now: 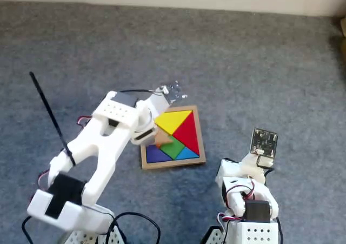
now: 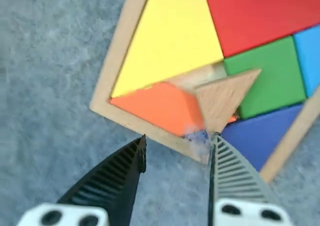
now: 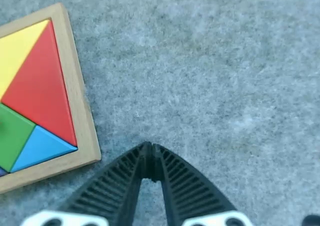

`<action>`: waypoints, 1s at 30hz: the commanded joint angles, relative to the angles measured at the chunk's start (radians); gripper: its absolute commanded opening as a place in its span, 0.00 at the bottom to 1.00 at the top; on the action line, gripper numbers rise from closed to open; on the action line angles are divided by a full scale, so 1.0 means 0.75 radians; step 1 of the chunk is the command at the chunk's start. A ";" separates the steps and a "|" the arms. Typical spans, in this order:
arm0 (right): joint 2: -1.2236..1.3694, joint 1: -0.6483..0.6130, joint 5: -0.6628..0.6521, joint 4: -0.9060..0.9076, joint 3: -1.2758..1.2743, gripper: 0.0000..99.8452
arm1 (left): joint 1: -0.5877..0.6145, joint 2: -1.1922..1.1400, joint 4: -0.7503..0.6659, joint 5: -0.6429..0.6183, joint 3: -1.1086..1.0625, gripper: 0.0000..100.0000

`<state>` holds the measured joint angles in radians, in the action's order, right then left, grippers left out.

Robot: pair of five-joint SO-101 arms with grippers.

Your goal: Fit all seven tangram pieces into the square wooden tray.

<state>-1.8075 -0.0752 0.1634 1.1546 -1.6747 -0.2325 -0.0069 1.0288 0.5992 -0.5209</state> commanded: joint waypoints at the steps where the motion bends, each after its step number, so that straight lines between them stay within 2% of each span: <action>1: -0.011 0.019 0.014 -0.034 -0.193 0.02 | 0.093 -0.093 -0.023 -0.004 0.138 0.21; 13: -0.011 0.019 0.014 -0.034 -0.193 0.02 | 0.103 -0.120 -0.020 -0.004 0.285 0.21; 21: -0.011 0.019 0.014 -0.034 -0.193 0.02 | 0.103 -0.062 0.198 -0.004 0.447 0.21; 30: -0.011 0.019 0.014 -0.034 -0.193 0.02 | 0.075 -0.081 0.196 -0.004 0.439 0.19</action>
<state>-1.8075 -0.0752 0.1634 1.1546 -1.6747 -0.1649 -0.0944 1.1684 0.6022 -0.2355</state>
